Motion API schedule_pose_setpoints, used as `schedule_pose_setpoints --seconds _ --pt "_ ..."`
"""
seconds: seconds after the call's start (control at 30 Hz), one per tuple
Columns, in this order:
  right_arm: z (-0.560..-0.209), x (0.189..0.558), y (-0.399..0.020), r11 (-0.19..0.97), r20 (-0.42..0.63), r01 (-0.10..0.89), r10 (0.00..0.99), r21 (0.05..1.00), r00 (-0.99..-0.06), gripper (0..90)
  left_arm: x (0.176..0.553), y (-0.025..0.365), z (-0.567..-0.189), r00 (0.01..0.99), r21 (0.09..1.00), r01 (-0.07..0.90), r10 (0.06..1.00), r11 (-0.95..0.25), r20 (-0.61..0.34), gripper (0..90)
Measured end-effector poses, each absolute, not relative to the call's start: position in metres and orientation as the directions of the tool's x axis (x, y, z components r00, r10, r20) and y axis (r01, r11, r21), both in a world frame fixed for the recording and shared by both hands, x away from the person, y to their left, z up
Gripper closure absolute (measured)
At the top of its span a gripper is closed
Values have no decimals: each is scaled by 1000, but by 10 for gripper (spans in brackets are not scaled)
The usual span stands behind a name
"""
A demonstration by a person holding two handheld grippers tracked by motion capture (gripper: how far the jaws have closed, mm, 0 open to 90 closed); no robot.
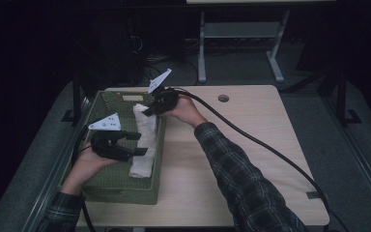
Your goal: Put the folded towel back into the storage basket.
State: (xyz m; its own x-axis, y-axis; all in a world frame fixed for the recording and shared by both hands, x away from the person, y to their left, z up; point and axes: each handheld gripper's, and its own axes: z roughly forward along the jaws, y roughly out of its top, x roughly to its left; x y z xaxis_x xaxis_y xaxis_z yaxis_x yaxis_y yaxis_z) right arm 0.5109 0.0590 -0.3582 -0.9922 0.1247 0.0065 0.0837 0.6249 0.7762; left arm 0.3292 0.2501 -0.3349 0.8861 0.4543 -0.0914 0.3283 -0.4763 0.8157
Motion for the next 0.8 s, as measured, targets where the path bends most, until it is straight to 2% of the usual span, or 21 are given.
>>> schedule_pose_setpoints --seconds 0.07,0.17,0.27,0.53,0.8 --pt "-360 513 60 632 -5 81 132 771 -991 756 330 249 -335 885 817 328 456 -475 -91 348" --pt "-361 514 61 622 -37 81 173 779 -984 581 331 248 -335 882 816 333 461 -473 -94 344" --pt "-357 514 58 605 -25 108 208 788 -978 467 332 247 -335 880 817 337 465 -468 -96 340" --pt "-347 511 43 586 10 146 229 797 -973 380 336 239 -333 875 817 344 474 -464 -100 314" --pt "-339 504 19 584 22 155 229 797 -973 355 341 219 -330 866 813 356 490 -462 -100 294"
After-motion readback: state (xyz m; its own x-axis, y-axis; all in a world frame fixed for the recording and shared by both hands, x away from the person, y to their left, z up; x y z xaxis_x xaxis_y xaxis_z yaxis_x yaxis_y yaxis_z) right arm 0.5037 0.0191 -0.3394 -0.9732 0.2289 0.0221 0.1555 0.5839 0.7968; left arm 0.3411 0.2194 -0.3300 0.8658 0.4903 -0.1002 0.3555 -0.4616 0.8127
